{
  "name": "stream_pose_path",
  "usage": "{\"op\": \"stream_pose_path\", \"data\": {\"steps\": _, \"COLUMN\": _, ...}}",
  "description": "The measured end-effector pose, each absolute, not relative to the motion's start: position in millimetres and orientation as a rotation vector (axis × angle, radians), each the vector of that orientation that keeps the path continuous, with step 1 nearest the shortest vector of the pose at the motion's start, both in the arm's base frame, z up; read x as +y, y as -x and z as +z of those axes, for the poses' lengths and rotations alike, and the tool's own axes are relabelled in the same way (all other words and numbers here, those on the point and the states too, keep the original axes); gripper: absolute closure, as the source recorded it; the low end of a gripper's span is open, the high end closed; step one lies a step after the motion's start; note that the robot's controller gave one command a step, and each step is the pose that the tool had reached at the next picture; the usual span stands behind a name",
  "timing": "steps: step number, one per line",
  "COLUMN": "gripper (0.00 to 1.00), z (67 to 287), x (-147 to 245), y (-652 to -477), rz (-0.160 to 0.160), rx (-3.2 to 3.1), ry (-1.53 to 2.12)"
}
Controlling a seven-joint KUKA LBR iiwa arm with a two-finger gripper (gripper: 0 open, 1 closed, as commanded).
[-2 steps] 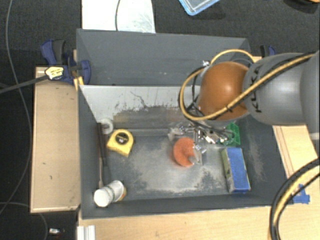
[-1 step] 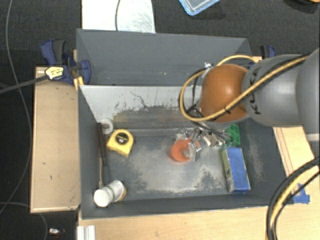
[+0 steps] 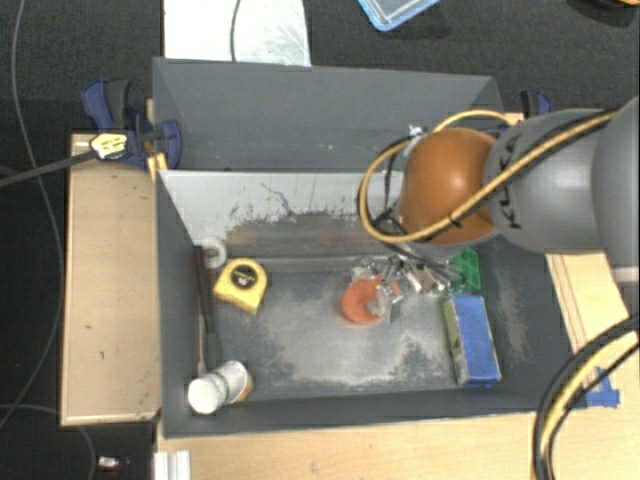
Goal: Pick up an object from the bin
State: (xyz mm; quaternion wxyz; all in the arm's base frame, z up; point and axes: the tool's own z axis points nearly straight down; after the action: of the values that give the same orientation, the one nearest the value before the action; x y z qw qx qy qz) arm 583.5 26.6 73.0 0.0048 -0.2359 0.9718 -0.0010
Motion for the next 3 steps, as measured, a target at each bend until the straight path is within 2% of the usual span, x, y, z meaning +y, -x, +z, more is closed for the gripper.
{"op": "stream_pose_path", "data": {"steps": 1, "gripper": 1.0, "z": 108, "x": 27, "y": -580.4, "rz": 0.001, "rx": 3.05, "ry": 0.738}}
{"op": "stream_pose_path", "data": {"steps": 3, "gripper": 1.0, "z": 202, "x": 27, "y": -581.4, "rz": 0.001, "rx": 3.049, "ry": 0.733}}
